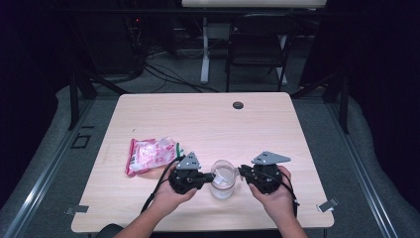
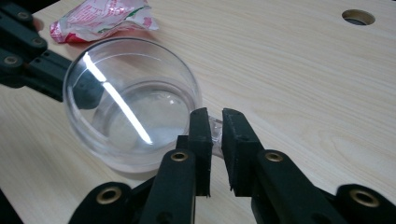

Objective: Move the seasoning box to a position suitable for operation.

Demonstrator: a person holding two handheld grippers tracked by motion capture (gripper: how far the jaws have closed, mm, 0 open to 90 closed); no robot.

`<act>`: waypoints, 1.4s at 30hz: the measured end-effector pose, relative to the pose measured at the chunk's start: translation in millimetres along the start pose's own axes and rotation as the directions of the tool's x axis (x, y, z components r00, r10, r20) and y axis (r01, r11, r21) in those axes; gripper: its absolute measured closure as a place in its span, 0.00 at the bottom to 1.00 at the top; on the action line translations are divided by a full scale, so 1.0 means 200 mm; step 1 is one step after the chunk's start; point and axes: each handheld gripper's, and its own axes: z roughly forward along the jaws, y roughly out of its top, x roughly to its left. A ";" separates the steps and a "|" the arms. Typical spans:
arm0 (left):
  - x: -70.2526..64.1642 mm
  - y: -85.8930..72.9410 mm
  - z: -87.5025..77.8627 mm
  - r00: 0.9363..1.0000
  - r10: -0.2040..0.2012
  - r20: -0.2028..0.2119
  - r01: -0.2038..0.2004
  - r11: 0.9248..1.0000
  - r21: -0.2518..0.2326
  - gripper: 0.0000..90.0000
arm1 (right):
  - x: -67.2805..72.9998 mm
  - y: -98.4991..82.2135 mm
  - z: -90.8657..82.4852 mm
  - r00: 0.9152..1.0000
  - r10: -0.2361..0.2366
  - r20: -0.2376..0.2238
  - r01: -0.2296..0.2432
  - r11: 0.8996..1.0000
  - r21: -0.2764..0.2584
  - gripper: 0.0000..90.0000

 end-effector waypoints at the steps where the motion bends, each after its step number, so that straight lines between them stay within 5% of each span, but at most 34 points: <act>1: 0.00 0.00 0.00 1.000 0.000 0.000 0.000 1.000 0.000 0.99 | 0.00 0.00 0.00 1.000 0.000 0.000 0.000 1.000 0.000 0.88; 12: 0.01 0.07 0.00 1.000 0.006 0.005 -0.006 1.000 -0.027 0.97 | 0.04 -0.04 -0.07 0.999 0.000 -0.039 0.001 1.000 0.013 0.73; 42: 0.00 0.10 0.01 0.999 0.020 -0.028 -0.021 0.999 -0.032 0.84 | 0.10 -0.07 -0.04 0.997 -0.064 -0.045 0.065 0.997 0.030 0.67</act>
